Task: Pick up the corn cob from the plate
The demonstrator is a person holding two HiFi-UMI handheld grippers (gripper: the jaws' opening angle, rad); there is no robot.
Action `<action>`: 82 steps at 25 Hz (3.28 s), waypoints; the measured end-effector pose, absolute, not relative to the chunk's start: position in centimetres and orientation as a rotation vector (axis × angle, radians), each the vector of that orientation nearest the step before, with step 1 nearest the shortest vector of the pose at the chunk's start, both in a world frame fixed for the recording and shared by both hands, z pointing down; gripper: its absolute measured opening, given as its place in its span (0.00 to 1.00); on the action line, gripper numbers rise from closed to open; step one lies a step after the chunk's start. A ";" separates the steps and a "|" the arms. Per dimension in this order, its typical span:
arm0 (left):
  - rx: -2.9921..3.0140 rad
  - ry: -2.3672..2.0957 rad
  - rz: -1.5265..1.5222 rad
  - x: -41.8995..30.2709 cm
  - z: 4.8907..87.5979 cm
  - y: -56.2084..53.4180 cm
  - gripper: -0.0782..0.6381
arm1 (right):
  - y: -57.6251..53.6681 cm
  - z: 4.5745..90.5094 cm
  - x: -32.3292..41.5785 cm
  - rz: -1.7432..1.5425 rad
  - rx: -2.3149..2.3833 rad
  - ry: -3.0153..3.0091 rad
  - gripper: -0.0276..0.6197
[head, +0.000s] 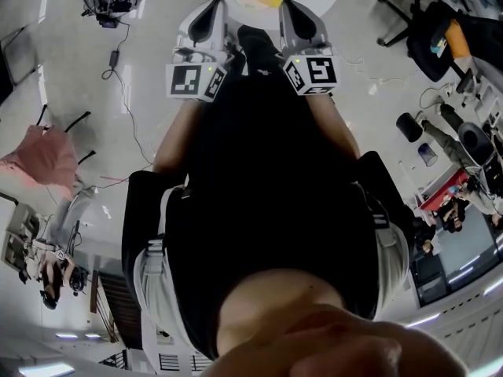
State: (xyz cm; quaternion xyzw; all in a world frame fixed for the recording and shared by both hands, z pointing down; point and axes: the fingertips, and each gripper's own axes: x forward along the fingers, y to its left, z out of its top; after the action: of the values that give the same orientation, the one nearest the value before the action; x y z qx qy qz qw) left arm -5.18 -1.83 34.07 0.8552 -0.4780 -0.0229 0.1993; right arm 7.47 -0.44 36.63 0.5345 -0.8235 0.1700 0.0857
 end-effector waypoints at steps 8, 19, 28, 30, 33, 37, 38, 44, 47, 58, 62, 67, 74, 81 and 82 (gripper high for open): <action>2.332 -1.351 -0.021 -4.8 37.5 -3.6 0.11 | -1.5 41.1 7.6 0.553 1.513 -2.405 0.05; 2.278 -1.332 0.003 -3.2 40.8 -4.0 0.11 | -1.4 46.4 8.5 0.611 1.404 -2.320 0.08; 2.234 -1.341 0.021 -3.0 42.8 -4.8 0.11 | -1.5 50.5 8.3 0.639 1.293 -2.271 0.14; 2.231 -1.339 0.023 -2.9 43.1 -5.0 0.11 | -1.6 51.5 8.2 0.643 1.268 -2.264 0.15; 2.222 -1.334 0.029 -2.7 43.7 -5.2 0.11 | -1.6 52.9 8.2 0.657 1.233 -2.249 0.18; 2.210 -1.326 0.025 -2.1 44.5 -5.7 0.11 | -1.6 54.6 8.4 0.678 1.193 -2.226 0.21; 2.211 -1.326 0.016 -2.0 44.6 -5.9 0.11 | -1.7 55.1 8.4 0.680 1.186 -2.220 0.22; 2.204 -1.308 0.031 -1.7 46.2 -6.5 0.11 | -1.8 57.5 8.7 0.698 1.152 -2.190 0.24; 2.214 -1.299 0.024 -1.3 46.5 -7.0 0.11 | -2.2 58.2 8.6 0.708 1.126 -2.183 0.26; 2.192 -1.301 0.024 -2.0 48.6 -8.3 0.11 | -2.6 62.2 7.6 0.758 1.012 -2.156 0.38; 2.160 -1.296 0.038 -2.0 49.5 -8.2 0.11 | -2.3 63.3 7.6 0.747 0.989 -2.146 0.40; 2.135 -1.289 0.056 -2.1 50.7 -8.1 0.11 | -1.9 65.0 7.1 0.723 0.922 -2.127 0.46; 2.120 -1.297 0.048 -2.2 51.8 -8.7 0.11 | -2.0 67.1 6.6 0.690 0.853 -2.104 0.53; 2.094 -1.286 0.086 -2.0 52.7 -9.0 0.11 | -2.2 68.3 6.5 0.699 0.807 -2.091 0.54; 2.091 -1.286 0.088 -2.1 52.8 -9.1 0.11 | -2.2 68.5 6.4 0.699 0.797 -2.089 0.54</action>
State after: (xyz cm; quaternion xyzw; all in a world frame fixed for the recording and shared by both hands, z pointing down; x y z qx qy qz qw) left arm -2.06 -9.07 52.83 0.8017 -0.4932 0.0337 0.3358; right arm 6.36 -2.17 68.47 0.3135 -0.8216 0.2748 0.3889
